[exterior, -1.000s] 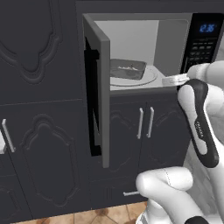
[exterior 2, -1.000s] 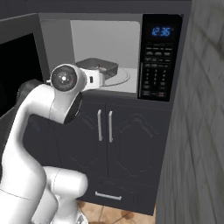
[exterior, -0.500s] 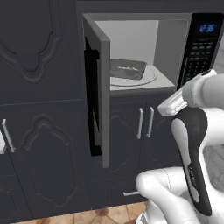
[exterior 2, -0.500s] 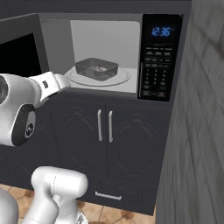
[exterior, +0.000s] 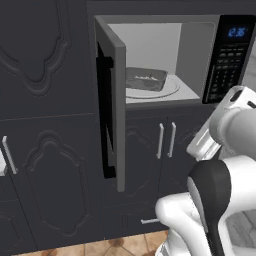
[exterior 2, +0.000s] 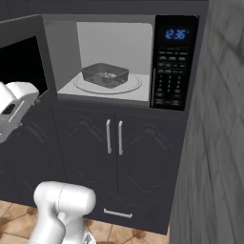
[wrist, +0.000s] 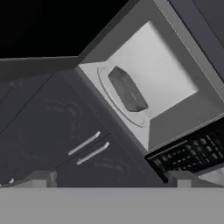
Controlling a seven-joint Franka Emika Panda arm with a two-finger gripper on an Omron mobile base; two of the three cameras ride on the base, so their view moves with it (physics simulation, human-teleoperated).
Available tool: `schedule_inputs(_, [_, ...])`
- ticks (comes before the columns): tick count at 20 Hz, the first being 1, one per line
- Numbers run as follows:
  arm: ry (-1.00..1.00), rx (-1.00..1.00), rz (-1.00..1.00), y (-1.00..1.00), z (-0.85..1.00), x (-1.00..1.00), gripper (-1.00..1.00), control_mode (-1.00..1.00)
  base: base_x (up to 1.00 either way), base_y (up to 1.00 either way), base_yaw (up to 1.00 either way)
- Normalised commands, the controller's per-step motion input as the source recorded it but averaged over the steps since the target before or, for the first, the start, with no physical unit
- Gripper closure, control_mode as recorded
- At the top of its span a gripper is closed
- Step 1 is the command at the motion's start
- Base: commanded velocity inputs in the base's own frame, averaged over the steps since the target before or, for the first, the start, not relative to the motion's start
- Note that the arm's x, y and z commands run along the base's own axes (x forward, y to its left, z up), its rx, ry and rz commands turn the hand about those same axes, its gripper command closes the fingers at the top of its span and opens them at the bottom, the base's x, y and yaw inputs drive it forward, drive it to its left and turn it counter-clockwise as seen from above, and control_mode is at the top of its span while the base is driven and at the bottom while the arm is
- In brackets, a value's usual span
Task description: Place the tupperware containing the fish and garlic meal in the microwave. Close the microwave door and press the start button to reheat the meal.
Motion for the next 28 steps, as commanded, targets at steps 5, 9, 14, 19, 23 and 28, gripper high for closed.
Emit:
schedule_inputs(5, [-0.09, -0.17, -0.02, 0.36, 0.16, -0.35, -1.00, -1.00, 0.00, 0.00, 0.00])
schedule_inputs(9, [-0.06, -0.12, -0.02, 0.48, 0.09, -0.59, -1.00, -1.00, 0.00, 0.00, 0.00])
schedule_inputs(14, [-0.04, -0.13, -0.03, 0.61, 0.08, -0.66, -1.00, -1.00, 0.00, 0.00, 0.00])
schedule_inputs(19, [0.00, -0.13, -0.04, 0.74, 0.11, -0.20, -1.00, -1.00, 0.00, 0.00, 0.00])
schedule_inputs(23, [0.00, -0.15, -0.06, 0.80, 0.01, 0.00, -1.00, -1.00, 0.00, 0.00, 0.00])
schedule_inputs(28, [0.00, -0.17, -0.07, 0.82, 0.00, 0.01, -1.00, -1.00, 0.00, 0.00, 0.00])
